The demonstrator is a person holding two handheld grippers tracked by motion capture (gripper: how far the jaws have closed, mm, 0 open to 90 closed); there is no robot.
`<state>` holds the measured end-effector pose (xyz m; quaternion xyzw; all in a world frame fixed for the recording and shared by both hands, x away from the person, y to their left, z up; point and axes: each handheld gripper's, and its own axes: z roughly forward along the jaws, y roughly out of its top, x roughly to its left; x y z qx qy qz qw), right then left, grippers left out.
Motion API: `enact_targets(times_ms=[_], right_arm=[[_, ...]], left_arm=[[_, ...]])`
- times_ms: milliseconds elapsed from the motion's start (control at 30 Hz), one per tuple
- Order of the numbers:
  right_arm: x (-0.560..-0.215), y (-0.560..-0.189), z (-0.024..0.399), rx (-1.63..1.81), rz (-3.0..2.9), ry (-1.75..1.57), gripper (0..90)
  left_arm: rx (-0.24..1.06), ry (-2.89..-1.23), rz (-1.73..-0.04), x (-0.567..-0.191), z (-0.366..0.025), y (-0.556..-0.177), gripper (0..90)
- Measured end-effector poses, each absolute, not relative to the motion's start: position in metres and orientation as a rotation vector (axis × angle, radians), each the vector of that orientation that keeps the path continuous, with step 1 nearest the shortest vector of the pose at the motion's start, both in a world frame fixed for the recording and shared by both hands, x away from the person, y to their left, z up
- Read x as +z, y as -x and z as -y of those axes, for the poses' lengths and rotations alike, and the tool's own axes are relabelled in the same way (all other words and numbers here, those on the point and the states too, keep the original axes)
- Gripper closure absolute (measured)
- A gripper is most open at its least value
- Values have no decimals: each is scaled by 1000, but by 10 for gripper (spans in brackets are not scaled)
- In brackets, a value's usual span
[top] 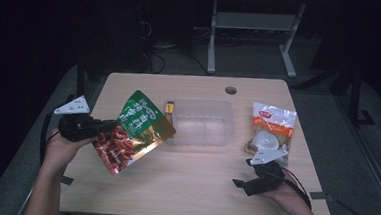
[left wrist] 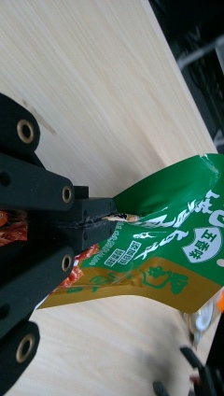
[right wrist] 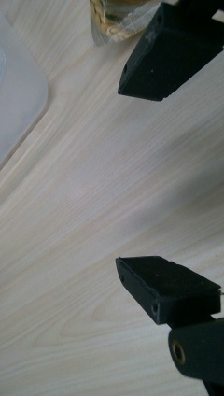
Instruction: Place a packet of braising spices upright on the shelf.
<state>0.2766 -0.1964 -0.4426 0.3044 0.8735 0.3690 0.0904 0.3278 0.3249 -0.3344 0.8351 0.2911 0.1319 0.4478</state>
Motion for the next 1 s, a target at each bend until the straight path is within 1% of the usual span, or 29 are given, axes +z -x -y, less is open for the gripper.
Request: enact_targets(times_ms=[67, 200, 367, 633, 1000], right_arm=[[-442, -276, 195, 1112, -2605, -896, 134], [-441, -277, 194, 1133, -2627, -913, 133], [-439, -277, 194, 1162, -2626, -923, 133], [-436, -277, 194, 1191, -2628, -909, 133], [-422, -281, 192, 1288, -2610, -882, 133]], left_arm=[[283, -2067, -684, -337, -313, -328, 897], [245, -2073, -648, -340, -302, -329, 897], [182, -2083, -589, -345, -278, -328, 897], [164, -2108, -542, -350, -253, -325, 897], [139, -2148, -489, -366, -218, -321, 897]])
